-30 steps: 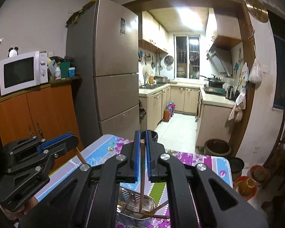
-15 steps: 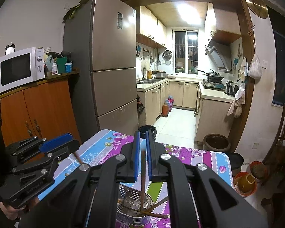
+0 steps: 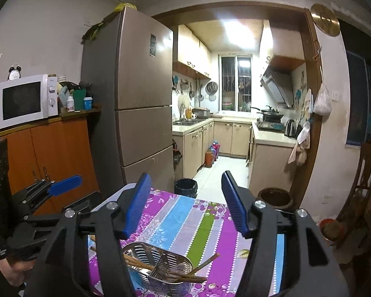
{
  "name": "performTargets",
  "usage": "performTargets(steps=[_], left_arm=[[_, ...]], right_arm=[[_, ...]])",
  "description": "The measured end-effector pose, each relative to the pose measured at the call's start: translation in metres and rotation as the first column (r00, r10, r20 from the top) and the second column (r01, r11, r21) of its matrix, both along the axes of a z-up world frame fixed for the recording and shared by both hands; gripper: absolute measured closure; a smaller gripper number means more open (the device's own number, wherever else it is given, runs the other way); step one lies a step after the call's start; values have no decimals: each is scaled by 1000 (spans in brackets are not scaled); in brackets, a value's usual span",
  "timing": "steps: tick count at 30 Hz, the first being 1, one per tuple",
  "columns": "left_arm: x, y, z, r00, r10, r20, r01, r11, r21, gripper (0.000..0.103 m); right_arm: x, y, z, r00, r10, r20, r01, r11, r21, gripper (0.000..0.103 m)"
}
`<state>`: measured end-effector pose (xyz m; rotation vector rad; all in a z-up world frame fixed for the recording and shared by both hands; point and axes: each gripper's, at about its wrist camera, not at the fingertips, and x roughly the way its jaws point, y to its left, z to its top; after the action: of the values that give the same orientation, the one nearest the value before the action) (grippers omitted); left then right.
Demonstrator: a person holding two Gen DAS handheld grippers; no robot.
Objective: Organize utensils
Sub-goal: 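Move both open tools back over the chopsticks on the table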
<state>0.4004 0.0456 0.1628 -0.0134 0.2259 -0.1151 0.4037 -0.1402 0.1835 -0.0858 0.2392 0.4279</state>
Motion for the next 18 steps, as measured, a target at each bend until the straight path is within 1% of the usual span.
performTargets(steps=[2,5,6,8,10,14,16,18], left_arm=[[-9,2,3,1000,3,12,-3,1000,-1,31],[-30,7,8,999,11,39,-11,1000,-2,27],[-38,10,10,999,13,48,-13,1000,-3,26],[-55,16,12,998,19,67,-19,1000,-5,22],[-79,23,13,995,27,98,-26,1000,-9,19],[-129,34,7,990,28,139,-27,1000,-10,13],[-157,38,-4,990,23,141,-22,1000,-3,12],[-186,40,-22,990,16,142,-18,1000,15,11]], right_arm=[[-12,-4,6,1000,8,13,-8,1000,6,43],[-35,-12,15,999,16,37,-16,1000,17,36],[-46,-15,18,999,18,46,-19,1000,22,34],[-63,-22,20,998,20,57,-22,999,31,31],[-89,-28,20,996,32,78,-35,999,35,27],[-136,-37,8,993,59,105,-61,998,15,23],[-161,-39,-5,991,74,111,-75,997,6,23],[-187,-43,-22,990,89,110,-90,996,5,23]])
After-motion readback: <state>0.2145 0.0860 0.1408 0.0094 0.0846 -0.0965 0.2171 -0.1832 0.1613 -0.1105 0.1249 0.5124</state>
